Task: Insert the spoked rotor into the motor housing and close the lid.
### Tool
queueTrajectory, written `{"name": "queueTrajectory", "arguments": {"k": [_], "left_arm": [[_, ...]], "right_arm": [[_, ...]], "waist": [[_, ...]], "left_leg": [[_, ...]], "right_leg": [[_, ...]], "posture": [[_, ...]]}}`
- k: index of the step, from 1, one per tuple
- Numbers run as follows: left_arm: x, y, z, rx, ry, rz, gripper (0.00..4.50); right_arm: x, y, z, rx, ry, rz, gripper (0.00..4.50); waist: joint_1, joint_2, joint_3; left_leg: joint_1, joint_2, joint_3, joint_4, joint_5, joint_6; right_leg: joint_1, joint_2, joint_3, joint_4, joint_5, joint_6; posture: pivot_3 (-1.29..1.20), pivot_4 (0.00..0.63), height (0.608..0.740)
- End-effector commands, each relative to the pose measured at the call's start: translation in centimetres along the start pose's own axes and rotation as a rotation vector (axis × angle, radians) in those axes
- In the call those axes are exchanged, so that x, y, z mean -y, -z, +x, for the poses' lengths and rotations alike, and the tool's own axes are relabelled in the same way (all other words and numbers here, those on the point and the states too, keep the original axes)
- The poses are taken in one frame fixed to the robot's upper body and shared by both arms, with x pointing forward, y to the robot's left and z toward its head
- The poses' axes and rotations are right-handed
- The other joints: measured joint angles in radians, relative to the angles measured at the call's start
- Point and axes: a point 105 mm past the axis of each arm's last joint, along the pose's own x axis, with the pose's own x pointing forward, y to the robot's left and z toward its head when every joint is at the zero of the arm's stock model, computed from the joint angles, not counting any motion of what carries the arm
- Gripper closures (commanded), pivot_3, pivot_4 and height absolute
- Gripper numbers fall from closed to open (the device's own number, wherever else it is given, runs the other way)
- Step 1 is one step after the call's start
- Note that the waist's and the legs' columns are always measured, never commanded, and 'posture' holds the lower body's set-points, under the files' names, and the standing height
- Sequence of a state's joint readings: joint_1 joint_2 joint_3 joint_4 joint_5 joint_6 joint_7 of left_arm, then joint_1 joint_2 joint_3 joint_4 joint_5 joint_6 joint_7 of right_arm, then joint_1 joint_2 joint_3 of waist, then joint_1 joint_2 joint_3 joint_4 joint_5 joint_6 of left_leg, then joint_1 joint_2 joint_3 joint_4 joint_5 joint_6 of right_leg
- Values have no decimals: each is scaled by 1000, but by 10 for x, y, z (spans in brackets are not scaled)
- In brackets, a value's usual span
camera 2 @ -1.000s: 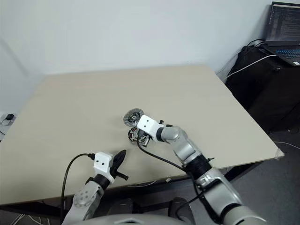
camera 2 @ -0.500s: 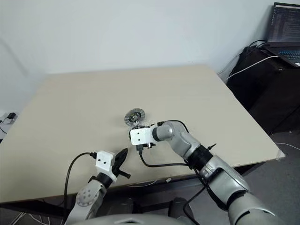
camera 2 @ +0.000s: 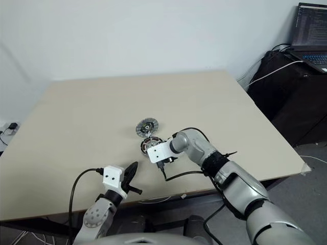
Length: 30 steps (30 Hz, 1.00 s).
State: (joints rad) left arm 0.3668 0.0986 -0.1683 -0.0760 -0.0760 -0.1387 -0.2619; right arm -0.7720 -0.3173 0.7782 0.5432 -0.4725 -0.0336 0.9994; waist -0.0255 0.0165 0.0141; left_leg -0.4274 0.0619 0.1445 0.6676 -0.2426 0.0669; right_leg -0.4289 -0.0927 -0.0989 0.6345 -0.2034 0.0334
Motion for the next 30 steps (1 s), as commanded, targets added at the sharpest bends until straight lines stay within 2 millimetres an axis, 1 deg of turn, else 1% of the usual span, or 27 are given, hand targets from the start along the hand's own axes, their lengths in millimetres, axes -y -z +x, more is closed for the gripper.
{"name": "queueTrajectory", "arguments": {"k": [1, 2, 5, 7, 8, 10, 11, 17, 21, 26, 30], "left_arm": [[1, -7, 3, 37, -3, 10, 4500], [1, -7, 3, 37, -5, 10, 4500], [1, -7, 3, 38, -7, 10, 4500], [0, -7, 3, 38, -7, 11, 4500], [0, -7, 3, 36, -5, 11, 4500], [1, -7, 3, 35, -4, 12, 4500], [1, -7, 3, 35, -2, 12, 4500], [3, -8, 5, 34, 10, 13, 4500], [5, -8, 7, 34, 17, 11, 4500], [7, -5, 7, 32, 18, 3, 4500], [7, -4, 8, 29, 21, -6, 4500]], "right_arm": [[6, -2, -4, -9, -7, -41, 1960], [6, -2, -3, -10, -6, -42, 1960], [8, -3, -1, -10, -1, -41, 2560], [8, -4, 0, -8, 5, -39, 3143], [8, -5, 1, -2, 10, -34, 3562], [7, -6, 2, 5, 16, -27, 4185], [7, -6, 2, 6, 16, -25, 4395], [7, -7, 2, 27, 38, 11, 4410], [8, -9, -7, 79, 72, 83, 4410], [-5, -16, -37, 184, 85, 223, 4410], [-32, -17, -58, 213, 49, 348, 4410]], "waist": [[1, 0, 0], [1, 0, 0], [0, 0, 0], [0, 0, 0], [1, 0, 0], [2, -1, -1], [2, -1, -1], [-1, -1, -1], [2, -1, -1], [14, -2, 0], [16, -5, 2]], "left_leg": [[0, 0, 0, 0, 0, 0], [0, 0, 0, 0, 0, 0], [0, 0, 0, 0, 0, 0], [0, 0, 0, 0, 0, 0], [0, 0, 0, 0, 0, 0], [0, 0, 0, 0, 0, 0], [0, 0, 0, 0, 0, 0], [1, 0, 0, 1, 0, 0], [2, 0, 0, 1, 0, 0], [0, -1, -1, 1, 0, 0], [-1, -1, -1, 1, 0, 0]], "right_leg": [[0, 0, 0, 0, 0, 0], [0, 0, 0, 0, 0, 0], [0, 0, 0, 1, 0, 0], [0, 0, 0, 1, 0, 0], [0, 0, 0, 1, 0, 0], [0, 0, 0, 1, 0, -1], [0, 0, 0, 1, 0, -1], [0, 0, 0, 3, -1, -1], [-1, -1, 0, 6, -2, -3], [-2, -2, 0, 6, -3, -4], [-3, -3, -1, 6, -3, -4]], "posture": [[0, 0, 740], [0, 0, 740], [0, 0, 740], [0, 0, 740], [0, 0, 740], [0, 0, 740], [0, 0, 740], [0, 0, 740], [0, 0, 740], [0, 0, 740], [0, 0, 740]]}}
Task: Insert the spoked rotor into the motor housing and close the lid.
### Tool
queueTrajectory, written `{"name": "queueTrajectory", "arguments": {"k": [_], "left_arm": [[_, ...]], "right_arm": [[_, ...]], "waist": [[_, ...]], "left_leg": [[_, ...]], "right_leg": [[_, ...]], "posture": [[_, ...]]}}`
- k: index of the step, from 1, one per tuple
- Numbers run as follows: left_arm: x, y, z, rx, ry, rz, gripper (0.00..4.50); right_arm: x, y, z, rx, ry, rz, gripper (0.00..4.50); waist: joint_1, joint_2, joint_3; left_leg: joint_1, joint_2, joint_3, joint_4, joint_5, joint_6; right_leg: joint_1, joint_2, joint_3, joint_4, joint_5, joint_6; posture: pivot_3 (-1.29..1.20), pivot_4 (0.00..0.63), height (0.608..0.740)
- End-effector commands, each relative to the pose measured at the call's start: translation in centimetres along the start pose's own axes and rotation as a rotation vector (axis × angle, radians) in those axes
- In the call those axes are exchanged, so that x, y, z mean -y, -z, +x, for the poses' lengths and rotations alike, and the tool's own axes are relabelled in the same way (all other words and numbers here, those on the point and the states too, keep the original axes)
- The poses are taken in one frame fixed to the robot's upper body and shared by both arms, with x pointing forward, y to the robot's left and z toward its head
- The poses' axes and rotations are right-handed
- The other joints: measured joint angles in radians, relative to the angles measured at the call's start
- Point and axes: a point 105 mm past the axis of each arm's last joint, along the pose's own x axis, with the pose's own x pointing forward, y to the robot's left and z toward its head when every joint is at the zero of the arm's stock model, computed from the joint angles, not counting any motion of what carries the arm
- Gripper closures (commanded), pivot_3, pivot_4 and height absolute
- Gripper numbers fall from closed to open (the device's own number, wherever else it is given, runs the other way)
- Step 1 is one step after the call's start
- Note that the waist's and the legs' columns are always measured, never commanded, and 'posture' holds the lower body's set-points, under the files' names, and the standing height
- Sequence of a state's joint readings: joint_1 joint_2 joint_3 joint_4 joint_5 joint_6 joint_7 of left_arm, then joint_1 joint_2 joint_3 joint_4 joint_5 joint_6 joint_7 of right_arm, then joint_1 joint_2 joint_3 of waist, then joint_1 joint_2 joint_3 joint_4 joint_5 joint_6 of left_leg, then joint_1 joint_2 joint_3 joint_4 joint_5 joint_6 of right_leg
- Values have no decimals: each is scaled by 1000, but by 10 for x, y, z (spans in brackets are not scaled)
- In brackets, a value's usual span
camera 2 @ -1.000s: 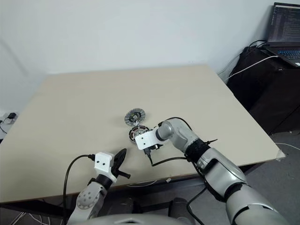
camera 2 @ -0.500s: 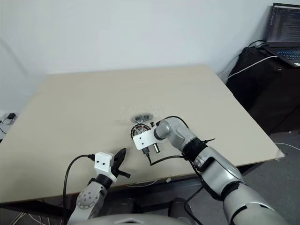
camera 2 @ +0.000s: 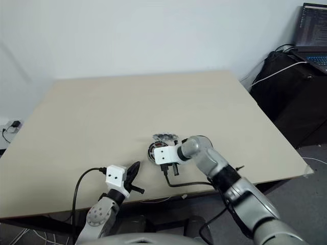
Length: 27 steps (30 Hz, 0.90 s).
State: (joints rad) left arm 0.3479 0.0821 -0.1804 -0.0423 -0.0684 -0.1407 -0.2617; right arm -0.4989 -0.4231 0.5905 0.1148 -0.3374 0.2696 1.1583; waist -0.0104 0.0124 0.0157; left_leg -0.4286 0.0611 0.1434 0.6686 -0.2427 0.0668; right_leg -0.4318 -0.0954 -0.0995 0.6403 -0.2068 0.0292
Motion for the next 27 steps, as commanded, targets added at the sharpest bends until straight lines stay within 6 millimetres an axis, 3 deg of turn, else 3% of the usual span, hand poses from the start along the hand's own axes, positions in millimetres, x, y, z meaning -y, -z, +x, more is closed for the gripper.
{"name": "queueTrajectory", "arguments": {"k": [1, 7, 12, 19, 27], "left_arm": [[3, -8, 3, 37, 11, 3, 4500], [5, -6, 4, 31, 28, -2, 4500], [7, -7, 7, 29, 48, 1, 4500], [6, -8, 7, 31, 48, 6, 4500], [4, -7, 4, 29, 26, 1, 4500]], "right_arm": [[-2, -16, -31, 61, 52, 40, 4410], [-24, -7, -44, 44, 75, 216, 4410], [-16, -5, -29, 57, 195, 460, 4410], [-18, -12, -6, 69, 193, 817, 4410], [-27, -27, -4, 91, 113, 1098, 4410]], "waist": [[1, -1, 1], [-1, -5, 4], [-1, -5, 4], [-1, -5, 4], [-1, -5, 4]], "left_leg": [[0, 0, 0, 0, 0, 0], [0, 1, -2, 1, 0, 0], [0, 1, -2, 1, 0, 0], [-1, 1, -2, 1, 0, 0], [-1, 1, -2, 0, 0, 0]], "right_leg": [[0, 0, 0, 0, 0, 0], [0, -1, -1, 1, 0, 0], [0, -1, -1, 2, 0, 0], [0, -1, -2, 1, 0, 0], [0, -1, -2, 0, 0, 0]], "posture": [[0, 0, 740], [0, 0, 740], [0, 0, 740], [0, 0, 740], [0, 0, 740]]}}
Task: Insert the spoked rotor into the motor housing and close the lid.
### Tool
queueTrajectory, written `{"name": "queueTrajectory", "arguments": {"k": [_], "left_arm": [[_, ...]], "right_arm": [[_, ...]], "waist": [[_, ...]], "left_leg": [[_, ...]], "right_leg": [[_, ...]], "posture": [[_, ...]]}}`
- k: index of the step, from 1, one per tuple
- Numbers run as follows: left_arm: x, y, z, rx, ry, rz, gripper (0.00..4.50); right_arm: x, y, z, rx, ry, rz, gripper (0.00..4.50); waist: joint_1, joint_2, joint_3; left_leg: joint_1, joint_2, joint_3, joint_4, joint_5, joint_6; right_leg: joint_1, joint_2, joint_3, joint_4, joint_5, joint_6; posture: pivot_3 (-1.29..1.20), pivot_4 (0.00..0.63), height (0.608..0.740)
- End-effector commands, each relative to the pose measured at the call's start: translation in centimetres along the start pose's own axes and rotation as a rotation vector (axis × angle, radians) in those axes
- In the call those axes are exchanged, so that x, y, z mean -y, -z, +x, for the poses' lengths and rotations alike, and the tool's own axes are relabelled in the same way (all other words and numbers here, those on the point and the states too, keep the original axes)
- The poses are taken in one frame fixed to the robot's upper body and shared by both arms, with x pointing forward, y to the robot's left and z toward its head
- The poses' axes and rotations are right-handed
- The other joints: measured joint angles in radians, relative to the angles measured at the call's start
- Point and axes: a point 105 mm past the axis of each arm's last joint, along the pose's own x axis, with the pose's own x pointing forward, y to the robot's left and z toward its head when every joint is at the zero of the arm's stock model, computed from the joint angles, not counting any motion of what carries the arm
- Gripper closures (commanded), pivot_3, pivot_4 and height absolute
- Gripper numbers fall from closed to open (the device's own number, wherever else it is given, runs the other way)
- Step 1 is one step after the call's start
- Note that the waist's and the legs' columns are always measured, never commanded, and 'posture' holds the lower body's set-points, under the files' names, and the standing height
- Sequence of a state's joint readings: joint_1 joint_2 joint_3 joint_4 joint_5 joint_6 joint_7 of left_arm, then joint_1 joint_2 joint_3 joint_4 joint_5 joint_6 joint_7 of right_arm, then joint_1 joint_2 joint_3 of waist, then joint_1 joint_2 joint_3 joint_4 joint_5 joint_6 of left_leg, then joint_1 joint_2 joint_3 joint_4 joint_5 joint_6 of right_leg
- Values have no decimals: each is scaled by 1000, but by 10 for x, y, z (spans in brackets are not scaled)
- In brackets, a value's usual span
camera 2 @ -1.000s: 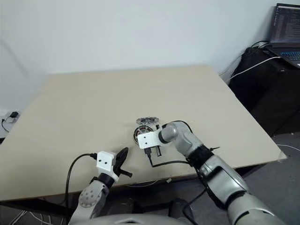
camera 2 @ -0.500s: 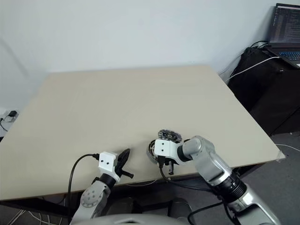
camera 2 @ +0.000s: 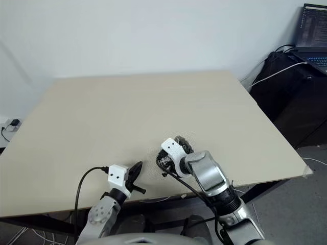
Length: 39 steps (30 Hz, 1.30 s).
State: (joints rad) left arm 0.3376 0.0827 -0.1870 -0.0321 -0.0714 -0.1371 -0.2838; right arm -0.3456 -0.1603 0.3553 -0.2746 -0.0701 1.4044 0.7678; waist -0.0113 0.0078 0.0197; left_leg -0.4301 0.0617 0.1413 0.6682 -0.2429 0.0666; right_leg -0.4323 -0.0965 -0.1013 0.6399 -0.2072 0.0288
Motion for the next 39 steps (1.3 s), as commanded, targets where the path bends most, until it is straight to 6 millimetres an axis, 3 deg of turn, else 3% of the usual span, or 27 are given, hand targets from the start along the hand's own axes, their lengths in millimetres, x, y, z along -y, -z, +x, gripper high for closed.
{"name": "queueTrajectory", "arguments": {"k": [1, 5, 16, 20, 26, 29, 32, 36, 39], "left_arm": [[0, -8, 2, 34, -5, 4, 4500], [0, -8, 3, 37, -6, 2, 4500], [1, -9, 4, 40, -3, 2, 4500], [0, -9, 3, 42, -8, 3, 4500], [-1, -10, 4, 46, -9, 2, 4500], [-1, -11, 4, 47, -6, 3, 4500], [-2, -10, 4, 45, -2, 5, 4500], [-5, -9, 0, 34, 1, 13, 4500], [-9, -6, -4, 17, -4, 22, 4500]], "right_arm": [[-13, -4, -3, -5, -56, 127, 4410], [-17, -16, 2, 19, -46, 198, 4410], [3, -31, 30, 57, 59, 309, 4410], [-4, -34, 40, 76, 26, 348, 3098], [-23, -60, 42, 190, -95, 435, 1243], [-37, -82, 36, 287, -209, 479, 1243], [-45, -95, 28, 358, -284, 496, 1243], [-49, -105, 20, 418, -347, 524, 1243], [-54, -110, 12, 451, -403, 541, 1422]], "waist": [[0, 0, 0], [-5, 0, 0], [-29, 0, -1], [-30, 0, -1], [-28, 6, 0], [-23, 13, 6], [-17, 11, 7], [-19, 10, 8], [-25, 10, 9]], "left_leg": [[0, 0, 0, 0, 0, 0], [0, 0, 0, -1, 0, 0], [1, 0, 0, -2, 0, 0], [2, 1, 0, -3, 0, 0], [3, 4, -2, -10, 0, 0], [-1, 6, -2, -16, 0, 0], [-5, 6, 10, -26, 0, -1], [-1, 4, 18, -38, 0, -2], [4, 4, 6, -38, 6, -10]], "right_leg": [[0, 0, 0, 0, 0, 0], [-1, 0, 0, 0, 0, 0], [-1, 0, 0, 1, 0, 0], [-1, -1, -1, 1, 1, -1], [0, -5, -10, -7, 1, -1], [0, -3, -17, -16, 1, -1], [-2, -3, -7, -13, 5, -6], [-12, -1, -1, -14, 12, -12], [-12, -1, -12, -14, 14, -15]], "posture": [[0, 0, 740], [0, 0, 740], [0, 0, 740], [0, 0, 740], [0, 0, 740], [0, 0, 740], [0, 0, 740], [0, 0, 740], [0, 0, 740]]}}
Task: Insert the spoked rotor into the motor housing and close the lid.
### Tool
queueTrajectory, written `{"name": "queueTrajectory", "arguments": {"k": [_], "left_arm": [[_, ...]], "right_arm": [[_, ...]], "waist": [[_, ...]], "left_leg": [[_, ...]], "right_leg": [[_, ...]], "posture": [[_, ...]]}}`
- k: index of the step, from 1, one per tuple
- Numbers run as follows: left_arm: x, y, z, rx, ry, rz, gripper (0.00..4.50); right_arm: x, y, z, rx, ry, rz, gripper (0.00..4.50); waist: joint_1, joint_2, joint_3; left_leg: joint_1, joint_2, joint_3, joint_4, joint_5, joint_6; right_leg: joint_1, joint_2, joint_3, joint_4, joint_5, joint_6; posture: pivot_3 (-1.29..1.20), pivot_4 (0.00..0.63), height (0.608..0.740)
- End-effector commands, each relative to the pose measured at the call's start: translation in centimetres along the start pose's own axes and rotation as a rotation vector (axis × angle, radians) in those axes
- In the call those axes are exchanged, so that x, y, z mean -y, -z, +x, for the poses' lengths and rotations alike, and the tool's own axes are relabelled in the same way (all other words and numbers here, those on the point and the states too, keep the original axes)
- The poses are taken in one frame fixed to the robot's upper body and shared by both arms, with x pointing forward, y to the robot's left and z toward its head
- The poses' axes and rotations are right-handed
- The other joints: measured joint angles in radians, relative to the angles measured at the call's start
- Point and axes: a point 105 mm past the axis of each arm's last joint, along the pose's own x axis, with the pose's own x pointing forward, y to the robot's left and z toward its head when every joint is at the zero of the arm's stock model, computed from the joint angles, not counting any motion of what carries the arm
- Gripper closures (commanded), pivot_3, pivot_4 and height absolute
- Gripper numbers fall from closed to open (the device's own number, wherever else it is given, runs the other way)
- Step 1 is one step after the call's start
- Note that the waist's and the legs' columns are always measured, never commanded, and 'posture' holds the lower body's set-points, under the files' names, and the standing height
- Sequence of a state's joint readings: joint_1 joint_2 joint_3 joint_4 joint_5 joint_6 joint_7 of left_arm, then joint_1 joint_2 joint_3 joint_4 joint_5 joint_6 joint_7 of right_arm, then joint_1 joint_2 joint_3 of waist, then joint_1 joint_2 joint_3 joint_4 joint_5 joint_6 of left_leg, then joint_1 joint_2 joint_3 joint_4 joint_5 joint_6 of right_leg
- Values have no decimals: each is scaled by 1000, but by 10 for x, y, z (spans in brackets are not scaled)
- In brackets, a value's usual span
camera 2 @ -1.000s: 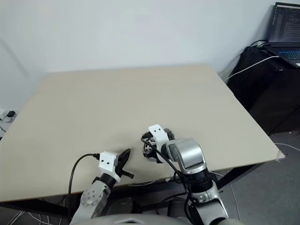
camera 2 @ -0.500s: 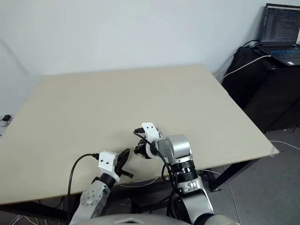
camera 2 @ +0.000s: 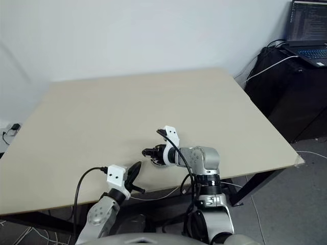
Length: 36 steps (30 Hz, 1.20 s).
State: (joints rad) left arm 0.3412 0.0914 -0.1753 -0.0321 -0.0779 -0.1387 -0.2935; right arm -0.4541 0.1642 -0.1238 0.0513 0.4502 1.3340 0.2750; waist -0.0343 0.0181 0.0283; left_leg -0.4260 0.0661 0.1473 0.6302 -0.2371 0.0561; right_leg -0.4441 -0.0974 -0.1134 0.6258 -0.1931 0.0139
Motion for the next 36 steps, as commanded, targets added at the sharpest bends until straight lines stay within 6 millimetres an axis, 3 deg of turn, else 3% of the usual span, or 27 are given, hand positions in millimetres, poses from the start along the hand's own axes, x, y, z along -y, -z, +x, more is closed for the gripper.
{"name": "queueTrajectory", "arguments": {"k": [1, 7, 10, 18, 24, 31, 36], "left_arm": [[-8, -6, -4, 14, -6, 24, 4500], [-14, -5, -8, 3, -13, 34, 4500], [-14, -4, -10, -1, -6, 34, 4500], [-17, -1, -18, -19, -1, 49, 4500], [-20, -2, -24, -18, 3, 76, 4500], [-25, -6, -32, 21, 0, 96, 4500], [-24, -9, -35, 31, 22, 106, 4500]], "right_arm": [[-78, -16, 10, 82, -279, 12, 1627], [-101, -15, 3, 72, -390, 38, 3510], [-115, -10, -1, 49, -468, 44, 4489], [-148, -7, -17, 36, -681, 31, 4489], [-158, -24, -28, 154, -747, 18, 4489], [-140, -75, -55, 491, -613, -32, 4489], [-91, -101, -85, 745, -238, -267, 4489]], "waist": [[-2, 0, 0], [-2, 3, 1], [-2, 2, 1], [-1, 1, 1], [-1, 2, 1], [5, 2, 1], [11, 1, 1]], "left_leg": [[0, 0, -5, 0, 0, -1], [-3, -1, -34, 23, 4, -6], [-5, -4, -40, 27, 5, -6], [-7, -7, -37, 30, -2, 0], [-5, -5, -36, 32, -4, -5], [-5, -5, -36, 32, -4, -5], [-5, -6, -33, 31, -5, -5]], "right_leg": [[0, 0, -5, 0, 0, 0], [4, 2, -25, 7, 6, -2], [4, 5, -24, 6, 4, -4], [4, 4, -18, 1, 1, 3], [5, 5, -16, 2, 1, 2], [4, 6, -15, 2, 1, 3], [3, 6, -12, 1, 1, 3]], "posture": [[0, 0, 740], [0, 0, 740], [0, 0, 740], [0, 0, 740], [0, 0, 740], [0, 0, 740], [0, 0, 740]]}}
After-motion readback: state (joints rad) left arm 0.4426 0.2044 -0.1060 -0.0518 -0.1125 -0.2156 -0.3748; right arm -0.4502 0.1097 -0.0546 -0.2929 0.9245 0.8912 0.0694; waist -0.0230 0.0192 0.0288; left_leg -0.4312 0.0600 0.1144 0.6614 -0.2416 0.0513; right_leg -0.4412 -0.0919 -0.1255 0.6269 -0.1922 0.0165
